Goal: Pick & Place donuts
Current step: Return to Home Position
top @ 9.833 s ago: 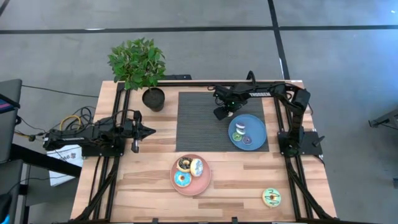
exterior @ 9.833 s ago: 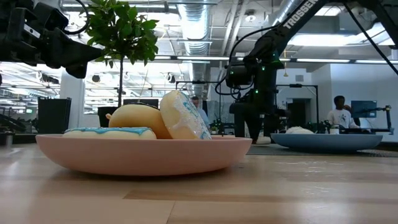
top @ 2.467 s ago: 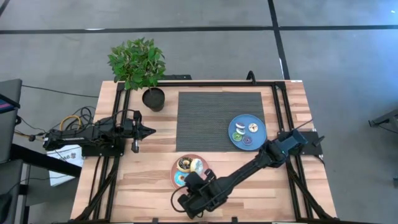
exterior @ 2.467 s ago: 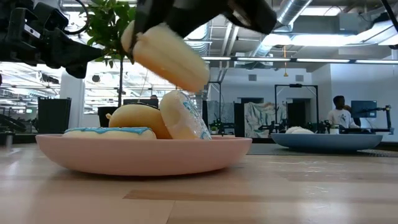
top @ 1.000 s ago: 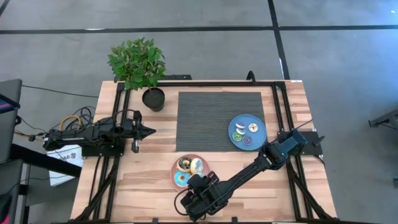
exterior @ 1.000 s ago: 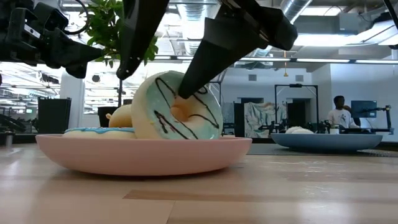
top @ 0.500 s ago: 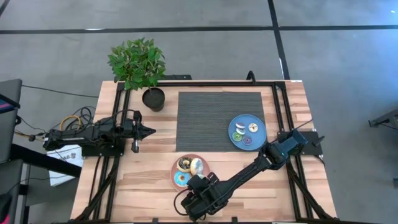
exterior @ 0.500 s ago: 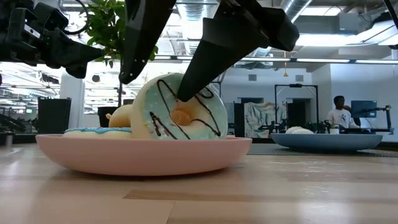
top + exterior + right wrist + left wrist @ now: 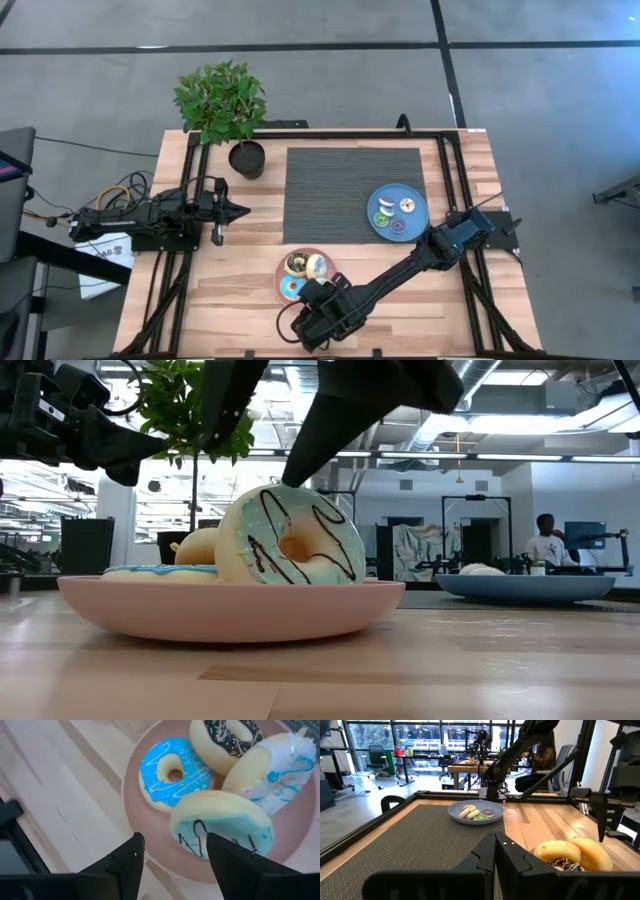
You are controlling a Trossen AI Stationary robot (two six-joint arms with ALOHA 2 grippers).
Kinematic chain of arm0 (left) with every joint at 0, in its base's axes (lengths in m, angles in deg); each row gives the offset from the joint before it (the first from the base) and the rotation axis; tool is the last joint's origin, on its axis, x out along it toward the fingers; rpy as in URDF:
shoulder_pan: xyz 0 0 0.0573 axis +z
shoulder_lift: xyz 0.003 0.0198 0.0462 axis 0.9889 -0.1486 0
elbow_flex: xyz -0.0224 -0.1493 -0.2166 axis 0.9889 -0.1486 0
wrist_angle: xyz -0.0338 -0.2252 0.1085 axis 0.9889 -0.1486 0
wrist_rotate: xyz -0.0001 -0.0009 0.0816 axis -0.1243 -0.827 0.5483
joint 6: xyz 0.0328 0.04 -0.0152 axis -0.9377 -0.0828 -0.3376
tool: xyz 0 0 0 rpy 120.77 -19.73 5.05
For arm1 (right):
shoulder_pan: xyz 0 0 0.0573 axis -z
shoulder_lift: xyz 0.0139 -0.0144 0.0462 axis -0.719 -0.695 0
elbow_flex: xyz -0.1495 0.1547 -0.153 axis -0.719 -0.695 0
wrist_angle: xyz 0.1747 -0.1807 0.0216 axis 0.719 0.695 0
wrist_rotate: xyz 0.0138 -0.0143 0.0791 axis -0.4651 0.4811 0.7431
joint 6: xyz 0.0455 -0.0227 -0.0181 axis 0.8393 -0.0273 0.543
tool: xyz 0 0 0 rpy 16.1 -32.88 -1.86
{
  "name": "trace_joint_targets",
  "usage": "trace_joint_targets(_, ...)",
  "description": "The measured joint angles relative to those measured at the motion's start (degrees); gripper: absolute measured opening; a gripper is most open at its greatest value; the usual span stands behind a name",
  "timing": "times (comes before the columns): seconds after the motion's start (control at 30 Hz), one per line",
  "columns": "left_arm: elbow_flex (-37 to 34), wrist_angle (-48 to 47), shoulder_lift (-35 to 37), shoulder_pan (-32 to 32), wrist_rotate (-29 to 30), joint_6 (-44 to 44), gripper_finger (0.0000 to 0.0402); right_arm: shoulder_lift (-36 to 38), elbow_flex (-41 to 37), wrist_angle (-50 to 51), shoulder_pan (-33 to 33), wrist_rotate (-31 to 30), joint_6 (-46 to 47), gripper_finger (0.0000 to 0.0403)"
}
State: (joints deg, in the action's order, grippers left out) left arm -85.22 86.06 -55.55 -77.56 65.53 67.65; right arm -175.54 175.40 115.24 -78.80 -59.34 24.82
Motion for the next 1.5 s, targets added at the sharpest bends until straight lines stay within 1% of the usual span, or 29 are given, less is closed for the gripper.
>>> trace_joint_targets(0.13, 0.0, 0.0, 0.0, 0.0, 0.0, 0.0, 0.0, 0.0, 4.0, 3.2, 0.0, 1.1, -3.7, 0.0203)
trace_joint_targets(0.3, 0.0, 0.0, 0.0, 0.0, 0.0, 0.0, 0.0, 3.3, 3.2, 3.3, -0.2, 2.8, -8.7, 0.0195)
trace_joint_targets(0.4, 0.0, 0.0, 0.0, 0.0, 0.0, 0.0, 0.0, 5.5, 3.2, 4.0, -0.6, 3.2, -13.4, 0.0178)
trace_joint_targets(0.43, 0.0, 0.0, 0.0, 0.0, 0.0, 0.0, 0.0, 6.3, 3.2, 4.2, -0.6, 3.3, -15.4, 0.0167)
trace_joint_targets(0.5, 0.0, 0.0, 0.0, 0.0, 0.0, 0.0, 0.0, 7.4, 3.2, 4.9, -1.0, 2.7, -20.1, 0.0133)
trace_joint_targets(0.57, 0.0, 0.0, 0.0, 0.0, 0.0, 0.0, 0.0, 8.2, 3.2, 8.2, -2.2, -0.2, -23.4, 0.0088)
trace_joint_targets(0.63, 0.0, 0.0, 0.0, 0.0, 0.0, 0.0, 0.0, 8.8, 3.0, 12.4, -4.1, -4.3, -24.8, 0.0037)
trace_joint_targets(0.67, 0.0, 0.0, 0.0, 0.0, 0.0, 0.0, 0.0, 9.1, 2.4, 14.5, -5.1, -6.4, -24.9, 0.002)
trace_joint_targets(0.7, 0.0, 0.0, 0.0, 0.0, 0.0, 0.0, 0.0, 9.3, 1.7, 16.0, -6.1, -8.3, -24.8, 0.0011)
trace_joint_targets(0.77, 0.0, 0.0, 0.0, 0.0, 0.0, 0.0, 0.0, 9.9, -1.1, 16.1, -8.0, -10.8, -24.9, 0.0013)
trace_joint_targets(0.83, 0.0, 0.0, 0.0, 0.0, 0.0, 0.0, 0.0, 11.1, -5.6, 13.8, -9.5, -10.9, -25.5, 0.0013)
trace_joint_targets(0.97, 0.0, 0.0, 0.0, 0.0, 0.0, 0.0, 0.0, 16.6, -18.6, 2.4, -11.3, -9.2, -25.6, 0.0003)
trace_joint_targets(1.13, 0.0, 0.0, 0.0, 0.0, 0.0, 0.0, 0.0, 28.1, -40.6, -17.8, -12.0, -6.3, -25.3, 0.0001)
trace_joint_targets(1.23, 0.0, 0.0, 0.0, 0.0, 0.0, 0.0, 0.0, 34.9, -53.3, -27.9, -12.8, -6.1, -25.2, 0.0002)
trace_joint_targets(1.4, 0.0, 0.0, 0.0, 0.0, 0.0, 0.0, 0.0, 46.4, -71.5, -40.4, -14.2, -5.9, -25.3, 0.0001)
trace_joint_targets(1.5, 0.0, 0.0, 0.0, 0.0, 0.0, 0.0, 0.0, 53.7, -80.8, -45.0, -14.5, -6.1, -25.7, 0.0001)
